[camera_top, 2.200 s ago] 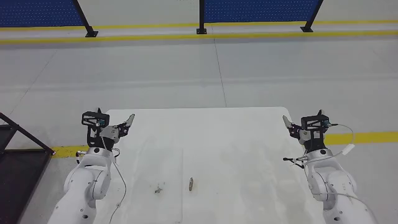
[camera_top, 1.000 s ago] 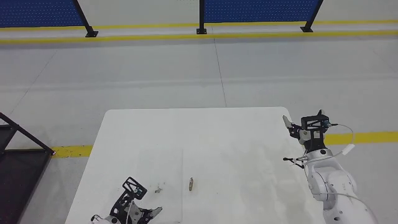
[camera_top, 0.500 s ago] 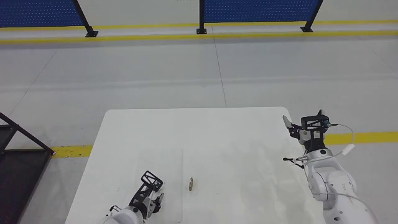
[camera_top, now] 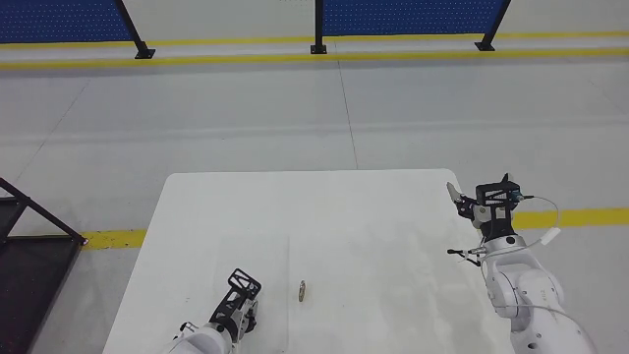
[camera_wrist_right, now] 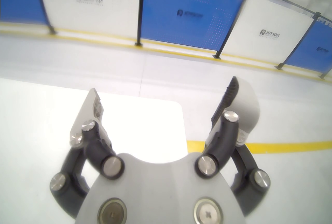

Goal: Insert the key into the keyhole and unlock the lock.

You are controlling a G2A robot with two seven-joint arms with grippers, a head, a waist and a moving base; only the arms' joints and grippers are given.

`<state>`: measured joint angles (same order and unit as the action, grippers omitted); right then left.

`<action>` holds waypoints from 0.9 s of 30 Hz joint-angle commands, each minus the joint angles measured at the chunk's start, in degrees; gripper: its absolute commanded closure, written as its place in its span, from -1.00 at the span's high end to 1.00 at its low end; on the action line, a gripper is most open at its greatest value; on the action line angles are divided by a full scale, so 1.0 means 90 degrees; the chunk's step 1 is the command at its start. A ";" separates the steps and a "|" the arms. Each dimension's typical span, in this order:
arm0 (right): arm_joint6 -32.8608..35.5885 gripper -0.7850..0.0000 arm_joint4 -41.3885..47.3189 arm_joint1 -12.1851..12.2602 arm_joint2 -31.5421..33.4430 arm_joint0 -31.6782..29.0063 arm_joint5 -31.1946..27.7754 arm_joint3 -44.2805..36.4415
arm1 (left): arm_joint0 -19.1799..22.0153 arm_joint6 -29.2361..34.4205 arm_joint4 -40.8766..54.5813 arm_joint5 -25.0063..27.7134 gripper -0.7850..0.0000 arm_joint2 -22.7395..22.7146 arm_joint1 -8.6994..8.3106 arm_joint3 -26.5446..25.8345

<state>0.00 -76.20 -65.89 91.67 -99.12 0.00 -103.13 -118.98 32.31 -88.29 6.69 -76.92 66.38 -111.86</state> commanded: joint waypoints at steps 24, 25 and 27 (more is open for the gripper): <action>0.0000 1.00 0.0000 0.0000 0.0000 0.0000 0.0000 0.0000 | 0.0096 -0.0256 -0.0008 -0.0114 -1.00 -0.0010 -0.0021 0.0133; 0.0000 1.00 0.0000 0.0000 0.0000 0.0000 0.0000 0.0000 | 0.0086 -0.0269 -0.0004 -0.0125 -1.00 -0.0020 -0.0023 0.0117; 0.0000 1.00 0.0000 0.0000 0.0000 0.0000 0.0000 0.0000 | 0.0059 -0.0295 -0.0006 -0.0139 -1.00 -0.0045 -0.0027 0.0075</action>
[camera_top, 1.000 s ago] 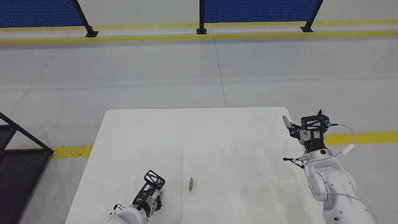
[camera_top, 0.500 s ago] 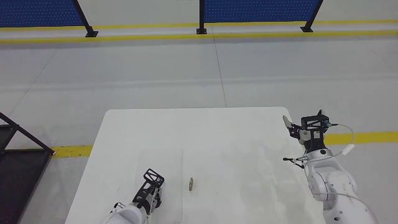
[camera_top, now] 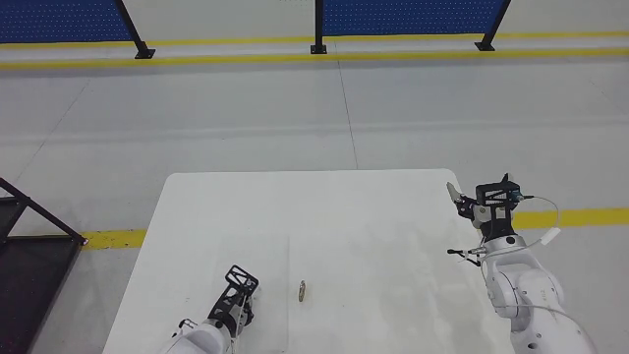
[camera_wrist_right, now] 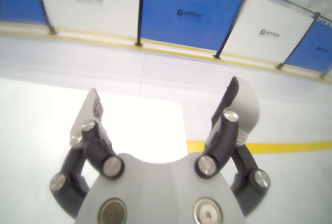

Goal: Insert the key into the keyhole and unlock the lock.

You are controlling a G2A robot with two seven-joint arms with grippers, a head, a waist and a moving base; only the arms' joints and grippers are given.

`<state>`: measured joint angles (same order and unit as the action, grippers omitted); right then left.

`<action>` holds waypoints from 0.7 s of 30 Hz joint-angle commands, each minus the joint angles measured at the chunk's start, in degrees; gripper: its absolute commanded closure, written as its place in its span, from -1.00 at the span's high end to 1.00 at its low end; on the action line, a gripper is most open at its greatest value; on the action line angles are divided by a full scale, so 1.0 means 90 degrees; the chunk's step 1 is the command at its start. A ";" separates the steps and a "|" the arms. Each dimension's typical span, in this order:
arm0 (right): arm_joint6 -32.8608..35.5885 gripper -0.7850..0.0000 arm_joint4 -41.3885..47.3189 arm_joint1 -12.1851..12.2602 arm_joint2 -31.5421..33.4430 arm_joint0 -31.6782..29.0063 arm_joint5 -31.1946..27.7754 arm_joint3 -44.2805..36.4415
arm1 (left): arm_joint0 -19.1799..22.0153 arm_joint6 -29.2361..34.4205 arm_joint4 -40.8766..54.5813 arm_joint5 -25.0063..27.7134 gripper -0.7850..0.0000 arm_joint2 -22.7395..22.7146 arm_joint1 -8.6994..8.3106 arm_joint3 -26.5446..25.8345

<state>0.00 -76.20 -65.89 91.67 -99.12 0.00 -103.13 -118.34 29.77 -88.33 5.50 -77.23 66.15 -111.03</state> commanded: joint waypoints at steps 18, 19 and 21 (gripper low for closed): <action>0.0000 1.00 0.0000 0.0000 0.0000 0.0000 0.0000 0.0000 | -0.0784 -0.1611 0.1250 0.0104 -1.00 -0.0694 -0.0043 -0.0585; 0.0000 1.00 0.0000 0.0000 0.0000 0.0000 0.0000 0.0000 | -0.0863 -0.1845 0.1468 0.0279 -1.00 -0.0788 -0.0051 -0.0614; 0.0000 1.00 0.0000 0.0000 0.0000 0.0000 0.0000 0.0000 | -0.0996 -0.2338 0.1919 0.0642 -1.00 -0.1006 -0.0066 -0.0574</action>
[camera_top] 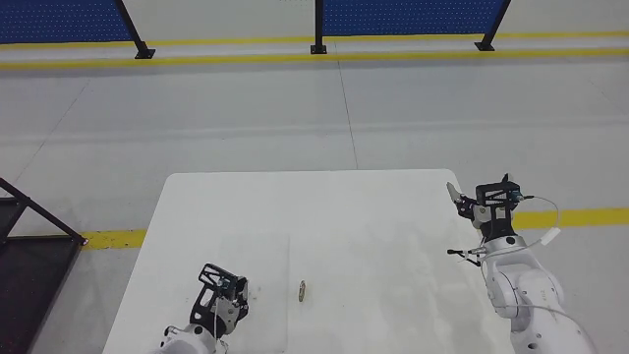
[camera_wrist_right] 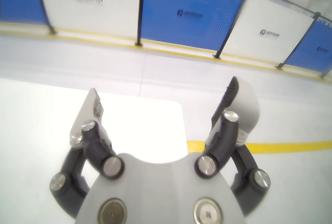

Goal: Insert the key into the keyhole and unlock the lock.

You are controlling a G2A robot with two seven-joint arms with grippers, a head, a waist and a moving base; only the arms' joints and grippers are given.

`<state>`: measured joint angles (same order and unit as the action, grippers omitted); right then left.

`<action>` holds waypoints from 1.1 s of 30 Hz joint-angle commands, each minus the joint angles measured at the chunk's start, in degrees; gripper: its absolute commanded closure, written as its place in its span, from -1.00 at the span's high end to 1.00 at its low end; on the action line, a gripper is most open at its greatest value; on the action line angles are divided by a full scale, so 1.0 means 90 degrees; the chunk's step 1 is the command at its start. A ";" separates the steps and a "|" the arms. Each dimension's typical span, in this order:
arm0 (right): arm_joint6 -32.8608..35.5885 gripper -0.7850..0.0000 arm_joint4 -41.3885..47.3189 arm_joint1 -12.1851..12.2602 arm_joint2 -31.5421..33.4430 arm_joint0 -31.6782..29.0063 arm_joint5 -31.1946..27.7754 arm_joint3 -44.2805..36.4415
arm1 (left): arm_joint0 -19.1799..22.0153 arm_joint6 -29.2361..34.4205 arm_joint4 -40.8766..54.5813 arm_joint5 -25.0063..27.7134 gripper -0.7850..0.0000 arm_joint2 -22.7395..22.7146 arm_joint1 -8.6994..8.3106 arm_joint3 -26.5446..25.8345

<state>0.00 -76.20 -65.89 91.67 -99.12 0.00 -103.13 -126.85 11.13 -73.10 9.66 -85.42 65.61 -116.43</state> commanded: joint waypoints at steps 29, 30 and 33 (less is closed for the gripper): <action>0.0473 1.00 -0.1749 -0.0099 -0.2074 -0.0812 -0.0652 -0.0440 | -0.0076 -0.4627 0.1227 0.4568 -1.00 -0.0906 -0.0140 0.1549; 0.0568 1.00 -0.1911 -0.0115 -0.2349 -0.0845 -0.0760 -0.0387 | -0.0076 -0.4627 0.1227 0.4568 -1.00 -0.0906 -0.0140 0.1549; 0.0766 1.00 -0.2385 -0.0182 -0.3096 -0.0770 -0.0871 -0.0169 | -0.0076 -0.4627 0.1227 0.4568 -1.00 -0.0906 -0.0140 0.1549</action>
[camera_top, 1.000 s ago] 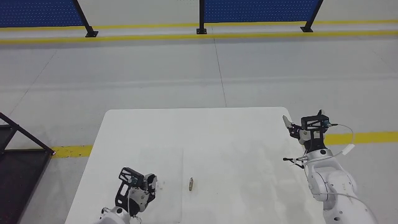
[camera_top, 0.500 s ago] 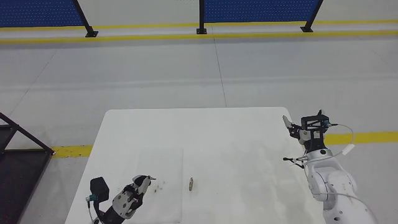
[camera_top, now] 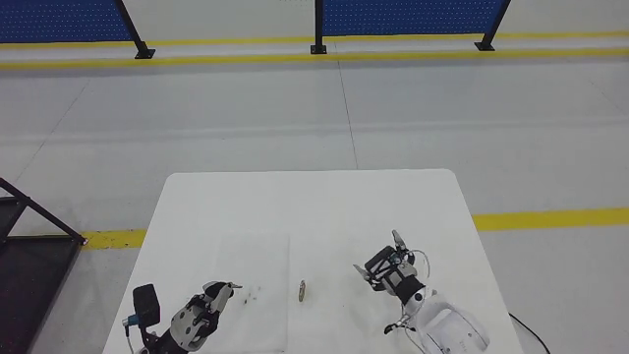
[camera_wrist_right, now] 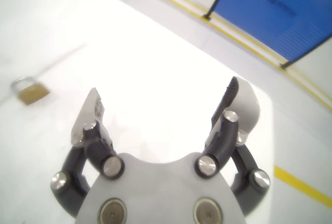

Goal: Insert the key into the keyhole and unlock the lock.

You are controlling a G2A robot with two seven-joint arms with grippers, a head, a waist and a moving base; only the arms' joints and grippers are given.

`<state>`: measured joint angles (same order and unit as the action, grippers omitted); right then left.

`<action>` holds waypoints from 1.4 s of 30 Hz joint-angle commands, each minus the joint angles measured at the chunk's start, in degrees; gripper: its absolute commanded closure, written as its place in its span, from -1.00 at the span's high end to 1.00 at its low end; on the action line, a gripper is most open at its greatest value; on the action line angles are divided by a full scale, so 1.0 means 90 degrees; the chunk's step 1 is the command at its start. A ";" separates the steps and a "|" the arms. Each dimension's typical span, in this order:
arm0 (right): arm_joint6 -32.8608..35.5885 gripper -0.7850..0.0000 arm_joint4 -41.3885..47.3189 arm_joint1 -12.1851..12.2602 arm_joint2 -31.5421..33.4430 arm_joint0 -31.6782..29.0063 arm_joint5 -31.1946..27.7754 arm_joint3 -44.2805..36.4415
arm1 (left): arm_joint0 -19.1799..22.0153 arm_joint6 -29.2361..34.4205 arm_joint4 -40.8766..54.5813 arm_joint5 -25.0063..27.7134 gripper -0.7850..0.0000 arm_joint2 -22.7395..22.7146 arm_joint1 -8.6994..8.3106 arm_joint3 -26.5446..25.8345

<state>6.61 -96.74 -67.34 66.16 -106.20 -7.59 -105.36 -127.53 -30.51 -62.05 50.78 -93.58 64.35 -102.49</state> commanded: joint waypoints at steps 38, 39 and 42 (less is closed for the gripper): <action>-0.0387 -0.17 0.0684 -0.0879 -0.2818 0.1615 0.1228 0.2552 | 0.0000 0.0000 0.0000 0.0000 -1.00 0.0000 0.0000 0.0000; -0.0376 -0.17 0.0713 -0.0890 -0.2833 0.1638 0.1211 0.2583 | 0.0000 0.0000 0.0000 0.0000 -1.00 0.0000 0.0000 0.0000; -0.0370 -0.15 0.0761 -0.0917 -0.2870 0.1690 0.1181 0.2648 | 0.0000 0.0000 0.0000 0.0000 -1.00 0.0000 0.0000 0.0000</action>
<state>3.32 -89.93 -75.55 40.38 -91.08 3.04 -81.66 -127.53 -30.51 -62.06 50.78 -93.58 64.35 -102.48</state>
